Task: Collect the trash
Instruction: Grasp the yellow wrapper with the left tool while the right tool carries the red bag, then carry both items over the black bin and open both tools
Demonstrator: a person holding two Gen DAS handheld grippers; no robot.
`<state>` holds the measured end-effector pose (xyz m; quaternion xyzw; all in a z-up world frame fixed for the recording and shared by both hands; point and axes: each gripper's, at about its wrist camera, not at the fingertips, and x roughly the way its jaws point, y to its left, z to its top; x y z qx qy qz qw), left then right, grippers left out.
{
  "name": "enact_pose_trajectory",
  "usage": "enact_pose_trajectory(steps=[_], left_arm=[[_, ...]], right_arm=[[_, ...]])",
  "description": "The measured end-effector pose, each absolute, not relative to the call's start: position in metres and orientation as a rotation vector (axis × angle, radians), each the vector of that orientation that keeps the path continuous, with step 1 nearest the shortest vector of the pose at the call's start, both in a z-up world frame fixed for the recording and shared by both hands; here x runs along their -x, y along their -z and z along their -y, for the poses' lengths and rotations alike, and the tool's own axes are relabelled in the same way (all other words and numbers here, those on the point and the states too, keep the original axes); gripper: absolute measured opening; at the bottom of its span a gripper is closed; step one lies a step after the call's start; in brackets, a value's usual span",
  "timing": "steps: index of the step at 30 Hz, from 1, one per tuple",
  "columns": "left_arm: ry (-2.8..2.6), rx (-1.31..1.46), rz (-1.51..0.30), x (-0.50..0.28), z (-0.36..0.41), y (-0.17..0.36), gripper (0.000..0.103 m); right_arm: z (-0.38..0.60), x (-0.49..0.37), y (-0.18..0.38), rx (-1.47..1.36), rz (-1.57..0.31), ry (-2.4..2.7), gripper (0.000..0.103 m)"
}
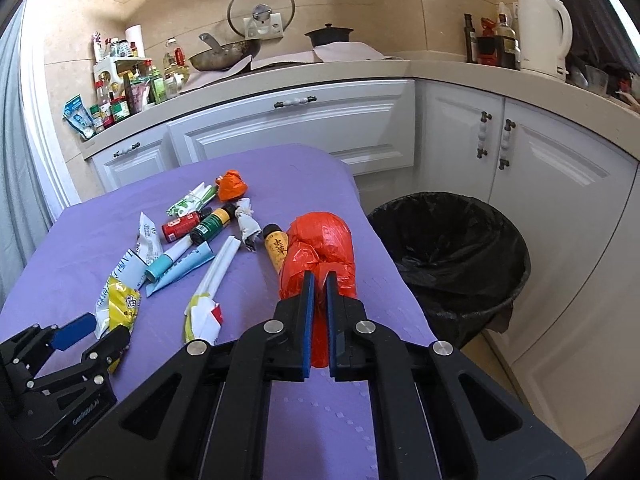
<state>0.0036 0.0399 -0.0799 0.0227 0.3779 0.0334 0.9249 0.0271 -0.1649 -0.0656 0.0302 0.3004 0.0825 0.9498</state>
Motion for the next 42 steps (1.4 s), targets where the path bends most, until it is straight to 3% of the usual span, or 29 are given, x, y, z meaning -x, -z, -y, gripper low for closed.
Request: enact_pose_trajectory(steps=[7,23,42], left_arm=[[-0.051,-0.038,-0.778,-0.002,-0.04,0.083,0.015],[-0.006,-0.008,-0.586,-0.024,-0.025,0.028,0.014],[0.158,-0.021,-0.593,-0.134,0.083,0.014,0.014]], right_arm=[[0.167,-0.026,0.069,-0.061,-0.61,-0.151,0.006],[0.182,-0.033,0.046,-0.051,-0.537,-0.101,0.006],[0.262,-0.109,0.046,-0.05,-0.493,0.081,0.006]])
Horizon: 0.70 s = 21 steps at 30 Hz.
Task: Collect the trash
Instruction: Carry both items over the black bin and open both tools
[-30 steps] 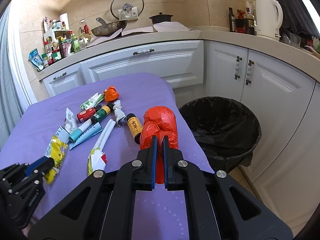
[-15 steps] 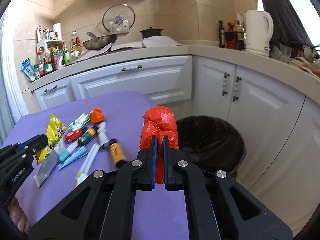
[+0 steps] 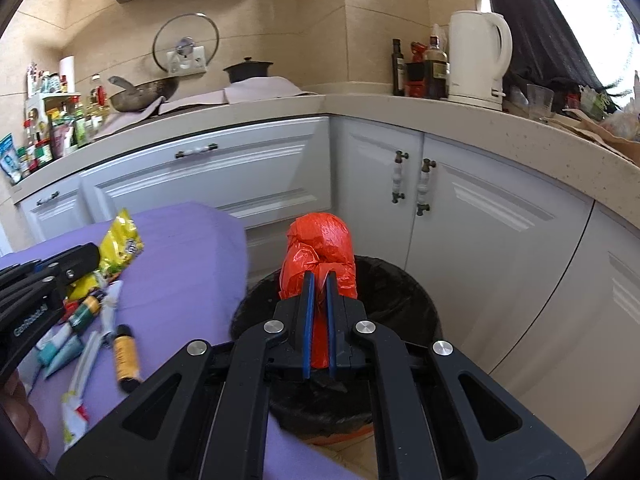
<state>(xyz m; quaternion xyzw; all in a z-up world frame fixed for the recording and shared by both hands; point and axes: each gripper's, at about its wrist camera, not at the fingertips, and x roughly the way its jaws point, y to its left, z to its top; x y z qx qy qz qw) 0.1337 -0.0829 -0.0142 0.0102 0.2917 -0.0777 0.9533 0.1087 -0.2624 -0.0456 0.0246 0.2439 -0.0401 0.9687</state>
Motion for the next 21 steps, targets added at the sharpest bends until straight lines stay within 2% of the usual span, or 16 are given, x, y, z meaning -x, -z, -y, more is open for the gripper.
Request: enact_pose_trajectory(steps=[19,20,21], left_arm=[[0.16,-0.1,-0.659,-0.198,0.152,0.042,0.014],[0.157,-0.104,-0.666,-0.2,0.154,0.044,0.016],[0.147,-0.108,-0.67,-0.203,0.156,0.046,0.028]], right_arm=[[0.303,-0.165,0.076,-0.085,-0.524,0.117,0.007],[0.305,-0.167,0.078,-0.089,-0.524,0.121,0.013],[0.308,-0.17,0.08,-0.099,-0.528,0.126,0.029]])
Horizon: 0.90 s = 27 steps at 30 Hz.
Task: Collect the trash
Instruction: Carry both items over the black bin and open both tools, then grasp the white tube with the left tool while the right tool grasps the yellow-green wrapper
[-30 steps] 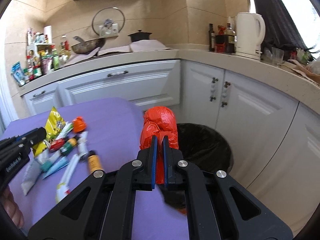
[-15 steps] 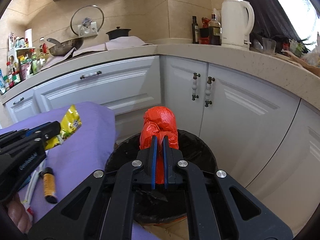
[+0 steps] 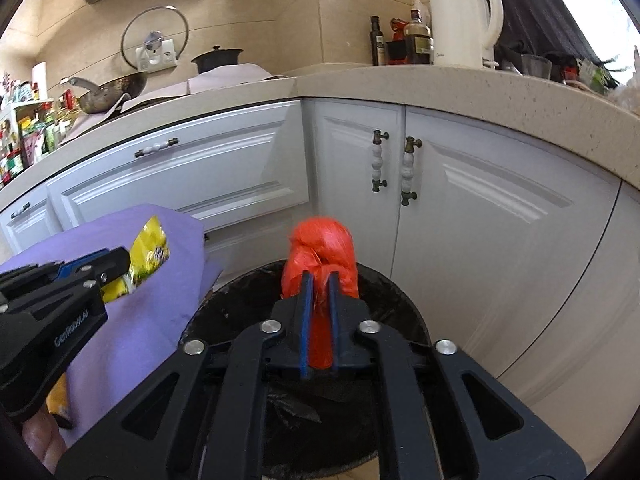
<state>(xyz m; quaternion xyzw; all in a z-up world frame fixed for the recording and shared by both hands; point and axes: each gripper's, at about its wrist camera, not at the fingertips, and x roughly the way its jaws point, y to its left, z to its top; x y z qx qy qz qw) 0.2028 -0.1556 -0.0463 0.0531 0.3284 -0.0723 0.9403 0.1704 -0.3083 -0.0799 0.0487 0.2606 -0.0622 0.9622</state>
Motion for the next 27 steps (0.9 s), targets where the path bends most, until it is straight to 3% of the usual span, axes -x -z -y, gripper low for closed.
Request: enact_pose_trajectory(steps=[2,3,11,16,27], left_arm=[[0.126,-0.107,-0.678,-0.206,0.157,0.049,0.052],[0.116,-0.093,-0.679,-0.206,0.155,0.05,0.054],[0.115,-0.072,-0.67,-0.194,0.142,0.036,0.054],[0.115,-0.072,-0.641,-0.164,0.119,0.02,0.056],[0.022,-0.103,-0.62,-0.087,0.041,0.027,0.056]], right_arm=[[0.313,-0.173,0.083,-0.114,-0.524,0.142,0.039],[0.314,-0.174,0.084,-0.113,-0.528,0.151,0.039],[0.309,-0.153,0.071,-0.105,-0.514,0.176,0.039],[0.294,-0.126,0.057,-0.115,-0.49,0.162,0.046],[0.238,-0.057,0.055,-0.113,-0.491,0.098,0.046]])
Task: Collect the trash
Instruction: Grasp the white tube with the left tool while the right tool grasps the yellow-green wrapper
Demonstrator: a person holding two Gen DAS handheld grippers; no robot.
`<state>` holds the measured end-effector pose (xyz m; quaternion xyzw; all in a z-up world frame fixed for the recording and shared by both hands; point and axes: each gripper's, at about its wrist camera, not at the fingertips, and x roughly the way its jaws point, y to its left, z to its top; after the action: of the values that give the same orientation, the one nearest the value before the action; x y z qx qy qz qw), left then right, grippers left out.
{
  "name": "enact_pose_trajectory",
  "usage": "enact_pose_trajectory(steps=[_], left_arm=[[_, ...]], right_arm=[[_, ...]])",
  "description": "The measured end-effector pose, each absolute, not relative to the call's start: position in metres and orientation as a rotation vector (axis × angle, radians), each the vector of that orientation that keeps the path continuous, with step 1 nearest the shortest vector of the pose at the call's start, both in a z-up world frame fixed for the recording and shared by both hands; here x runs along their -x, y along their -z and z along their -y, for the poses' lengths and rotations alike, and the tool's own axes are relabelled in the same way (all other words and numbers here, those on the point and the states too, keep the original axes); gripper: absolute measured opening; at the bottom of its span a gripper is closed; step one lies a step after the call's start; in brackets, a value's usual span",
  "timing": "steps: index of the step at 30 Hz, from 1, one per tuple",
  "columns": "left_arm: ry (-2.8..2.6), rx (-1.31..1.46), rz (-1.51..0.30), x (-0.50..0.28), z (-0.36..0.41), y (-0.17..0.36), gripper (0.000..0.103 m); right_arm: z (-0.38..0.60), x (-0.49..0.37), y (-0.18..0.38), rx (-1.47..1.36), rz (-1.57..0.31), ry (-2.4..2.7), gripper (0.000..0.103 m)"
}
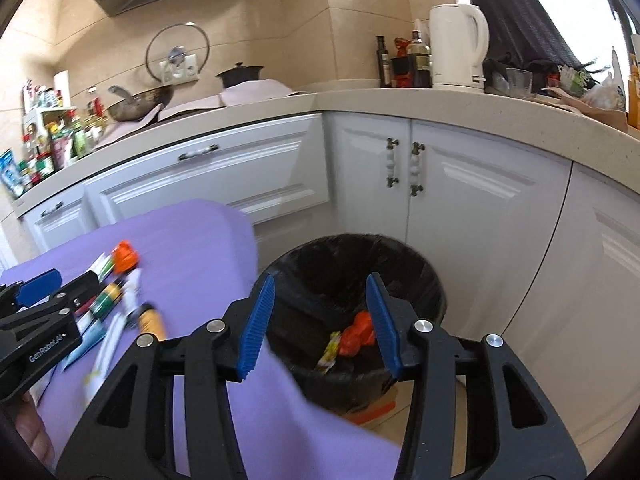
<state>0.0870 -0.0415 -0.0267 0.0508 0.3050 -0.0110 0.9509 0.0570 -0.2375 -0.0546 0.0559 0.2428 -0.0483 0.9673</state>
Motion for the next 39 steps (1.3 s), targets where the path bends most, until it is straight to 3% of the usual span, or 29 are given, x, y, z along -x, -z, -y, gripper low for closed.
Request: enact_pose_trajectory(steps=[14,39], left_arm=[[-0.089,-0.065,-0.606,-0.022,-0.037,0.034,0.059],[-0.164,-0.016,-0.679,-0.006,-0.098,0.068,0.063]], right_arm=[[0.162,-0.006,0.064,-0.063,-0.514,-0.036,0.046],[0.082,-0.003,0.107,0.033,-0.649,-0.232,0.047]])
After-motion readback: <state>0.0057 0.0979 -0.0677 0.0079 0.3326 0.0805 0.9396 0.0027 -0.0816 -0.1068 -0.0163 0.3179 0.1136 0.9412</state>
